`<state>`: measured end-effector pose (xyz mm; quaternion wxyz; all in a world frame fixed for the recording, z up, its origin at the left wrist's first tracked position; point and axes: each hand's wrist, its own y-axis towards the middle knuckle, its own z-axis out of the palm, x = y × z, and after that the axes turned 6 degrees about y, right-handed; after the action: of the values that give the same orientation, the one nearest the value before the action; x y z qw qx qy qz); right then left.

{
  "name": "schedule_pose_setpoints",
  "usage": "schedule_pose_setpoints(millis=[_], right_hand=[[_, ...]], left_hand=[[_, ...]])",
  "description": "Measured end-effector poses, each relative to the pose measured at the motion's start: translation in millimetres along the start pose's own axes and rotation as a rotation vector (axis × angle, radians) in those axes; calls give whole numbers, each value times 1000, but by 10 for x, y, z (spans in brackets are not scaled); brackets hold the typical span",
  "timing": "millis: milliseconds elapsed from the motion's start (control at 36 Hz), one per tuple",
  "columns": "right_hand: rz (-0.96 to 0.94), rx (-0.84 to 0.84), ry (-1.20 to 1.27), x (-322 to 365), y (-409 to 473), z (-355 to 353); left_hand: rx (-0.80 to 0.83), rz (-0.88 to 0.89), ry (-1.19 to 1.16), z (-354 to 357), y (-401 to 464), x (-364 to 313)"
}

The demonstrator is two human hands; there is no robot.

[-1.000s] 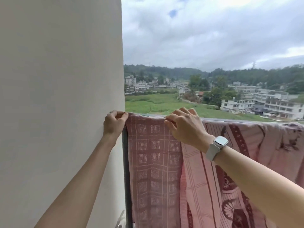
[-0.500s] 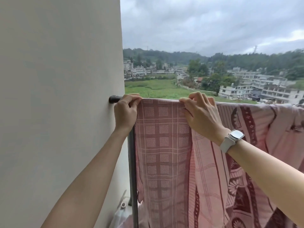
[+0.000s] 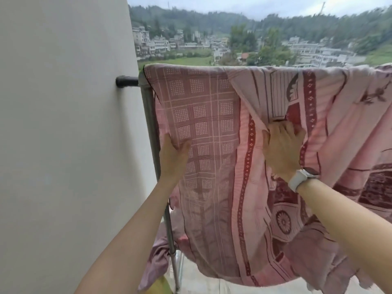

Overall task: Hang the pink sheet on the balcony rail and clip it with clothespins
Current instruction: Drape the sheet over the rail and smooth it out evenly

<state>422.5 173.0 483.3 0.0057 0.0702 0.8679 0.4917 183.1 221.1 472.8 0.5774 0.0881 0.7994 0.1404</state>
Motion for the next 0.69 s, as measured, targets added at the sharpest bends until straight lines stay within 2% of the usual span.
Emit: schedule_pose_setpoints(millis=[83,194,361,472,583,694], right_hand=[[89,-17,-26,-342,134,-153],[179,-34,-14,-594,123,-283],[-19,187,321,-342,-436,-176],[-110,235,377,-322,-486,-230],[-143,141,367,-436,-343,-389],[-181,-39,317,-690,-154,-612]], left_hand=[[11,112,42,124,-74,-66],[60,138,55,378,-180,-45],[-142,-44,96,285,-244,333],[-269,-107,105,182,-178,345],[-431,91,265,262,-227,-8],[-404,425,409,525,-326,-401]])
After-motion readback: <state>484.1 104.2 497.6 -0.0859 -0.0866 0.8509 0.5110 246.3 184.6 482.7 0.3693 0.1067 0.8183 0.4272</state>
